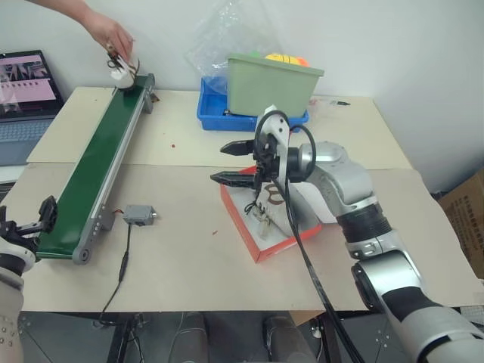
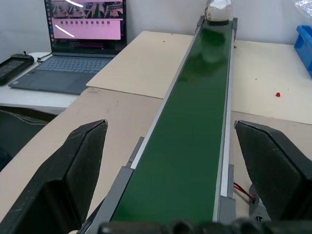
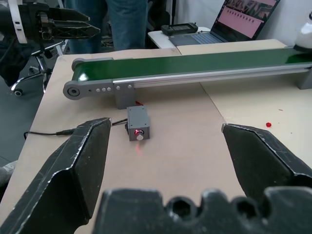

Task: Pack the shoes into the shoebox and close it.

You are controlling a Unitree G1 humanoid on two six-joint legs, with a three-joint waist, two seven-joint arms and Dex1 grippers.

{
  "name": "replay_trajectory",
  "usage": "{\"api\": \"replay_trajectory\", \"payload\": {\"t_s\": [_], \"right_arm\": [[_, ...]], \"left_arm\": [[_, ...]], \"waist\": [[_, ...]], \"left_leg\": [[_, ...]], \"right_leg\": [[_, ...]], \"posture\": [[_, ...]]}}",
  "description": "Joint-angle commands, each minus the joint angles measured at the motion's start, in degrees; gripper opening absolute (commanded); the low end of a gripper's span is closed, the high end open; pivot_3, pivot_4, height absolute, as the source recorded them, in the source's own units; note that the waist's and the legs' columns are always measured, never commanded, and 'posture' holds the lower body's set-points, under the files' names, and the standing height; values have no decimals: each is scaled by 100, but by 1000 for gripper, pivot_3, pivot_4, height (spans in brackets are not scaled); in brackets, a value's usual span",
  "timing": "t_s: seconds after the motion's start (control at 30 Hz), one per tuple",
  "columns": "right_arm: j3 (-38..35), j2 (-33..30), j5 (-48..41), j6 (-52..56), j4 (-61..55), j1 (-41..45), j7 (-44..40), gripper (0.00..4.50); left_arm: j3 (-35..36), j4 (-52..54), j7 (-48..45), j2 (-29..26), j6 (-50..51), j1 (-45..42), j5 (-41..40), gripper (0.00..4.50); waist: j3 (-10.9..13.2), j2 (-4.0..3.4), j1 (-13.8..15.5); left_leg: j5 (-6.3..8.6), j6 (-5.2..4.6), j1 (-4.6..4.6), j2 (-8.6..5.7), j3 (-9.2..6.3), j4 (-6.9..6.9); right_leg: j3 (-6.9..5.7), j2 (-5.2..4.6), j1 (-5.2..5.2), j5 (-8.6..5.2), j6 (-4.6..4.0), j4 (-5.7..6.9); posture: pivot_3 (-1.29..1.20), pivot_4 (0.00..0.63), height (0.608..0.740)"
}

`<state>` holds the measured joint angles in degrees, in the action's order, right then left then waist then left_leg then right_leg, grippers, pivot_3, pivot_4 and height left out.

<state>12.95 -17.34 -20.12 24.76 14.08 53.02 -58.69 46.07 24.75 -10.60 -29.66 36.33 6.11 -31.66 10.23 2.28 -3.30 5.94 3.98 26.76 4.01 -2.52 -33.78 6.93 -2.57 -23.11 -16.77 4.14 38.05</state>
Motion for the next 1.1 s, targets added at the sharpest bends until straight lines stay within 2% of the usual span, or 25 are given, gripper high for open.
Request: {"api": "replay_trajectory", "payload": {"t_s": [0.03,0.3,0.6,0.87,1.1], "right_arm": [[-147,50,20,-53,-269,-9,118,4305],[-226,167,168,-107,-214,-33,464,4305],[-208,151,331,-158,-262,-148,618,4305],[-196,122,408,-187,-294,-159,661,4305],[-216,83,383,-11,-478,-139,689,4305]], "left_arm": [[-90,-121,-118,-225,-284,-242,89,4476],[-378,-394,-266,-360,-420,-606,140,4476],[-550,-467,-259,-427,-462,-607,345,4476],[-757,-456,-34,-185,-560,-751,383,4476],[-1170,-729,0,-1,-1035,-814,780,4476]], "waist": [[0,0,7],[0,0,3],[0,0,-8],[0,0,-7],[-1,1,8]], "left_leg": [[0,0,0,0,0,0],[-1,1,0,1,0,2],[-1,0,0,1,0,1],[-1,0,-1,1,0,0],[-1,0,-1,1,0,0]], "right_leg": [[0,0,0,0,0,1],[0,1,-1,0,-1,2],[1,1,0,1,-1,3],[0,1,1,1,-1,4],[0,1,2,1,-1,4]], "posture": [[0,150,740],[0,150,740],[0,150,740],[0,150,740],[0,150,740]]}}
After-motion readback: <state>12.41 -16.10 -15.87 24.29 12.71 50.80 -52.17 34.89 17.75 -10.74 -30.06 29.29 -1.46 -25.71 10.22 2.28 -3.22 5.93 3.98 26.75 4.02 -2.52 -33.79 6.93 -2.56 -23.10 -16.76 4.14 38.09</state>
